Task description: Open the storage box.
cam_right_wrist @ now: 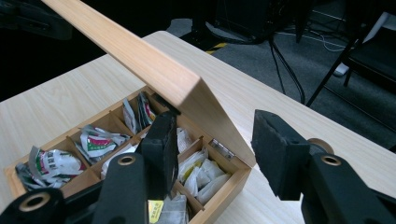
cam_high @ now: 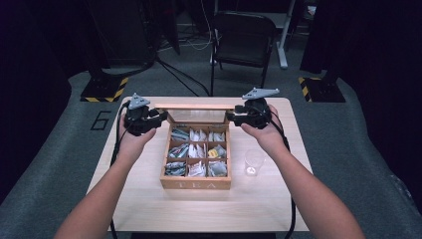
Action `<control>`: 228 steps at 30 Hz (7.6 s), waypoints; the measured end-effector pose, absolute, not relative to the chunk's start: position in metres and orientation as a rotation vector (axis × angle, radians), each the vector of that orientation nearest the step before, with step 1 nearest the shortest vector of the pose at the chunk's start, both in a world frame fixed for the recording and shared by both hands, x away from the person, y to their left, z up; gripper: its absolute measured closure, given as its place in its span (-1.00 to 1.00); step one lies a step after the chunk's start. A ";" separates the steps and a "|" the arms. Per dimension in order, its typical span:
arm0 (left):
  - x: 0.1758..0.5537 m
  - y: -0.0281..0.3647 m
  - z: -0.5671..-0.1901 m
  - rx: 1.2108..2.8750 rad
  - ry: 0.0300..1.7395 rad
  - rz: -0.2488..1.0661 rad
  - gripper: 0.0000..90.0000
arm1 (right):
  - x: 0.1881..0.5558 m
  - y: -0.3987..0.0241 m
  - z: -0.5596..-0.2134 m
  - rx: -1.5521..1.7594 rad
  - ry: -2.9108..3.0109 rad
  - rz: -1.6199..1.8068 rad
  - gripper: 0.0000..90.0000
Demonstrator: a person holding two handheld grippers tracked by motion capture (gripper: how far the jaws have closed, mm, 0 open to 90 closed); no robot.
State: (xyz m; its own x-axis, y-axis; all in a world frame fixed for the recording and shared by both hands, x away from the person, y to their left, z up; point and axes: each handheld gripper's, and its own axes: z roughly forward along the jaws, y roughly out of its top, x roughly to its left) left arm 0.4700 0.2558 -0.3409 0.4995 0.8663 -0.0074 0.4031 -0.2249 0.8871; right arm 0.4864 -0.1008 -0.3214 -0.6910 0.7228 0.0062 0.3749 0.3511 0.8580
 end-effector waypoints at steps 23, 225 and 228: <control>0.494 0.256 -0.330 1.828 1.087 0.604 0.39 | 0.514 -0.096 -0.339 1.077 2.180 1.351 0.29; 0.476 0.276 -0.384 1.851 1.193 0.476 0.02 | 0.487 -0.097 -0.368 0.931 2.404 1.125 -0.04; 0.468 0.277 -0.385 1.841 1.178 0.464 0.01 | 0.476 -0.099 -0.369 0.965 2.398 1.133 0.04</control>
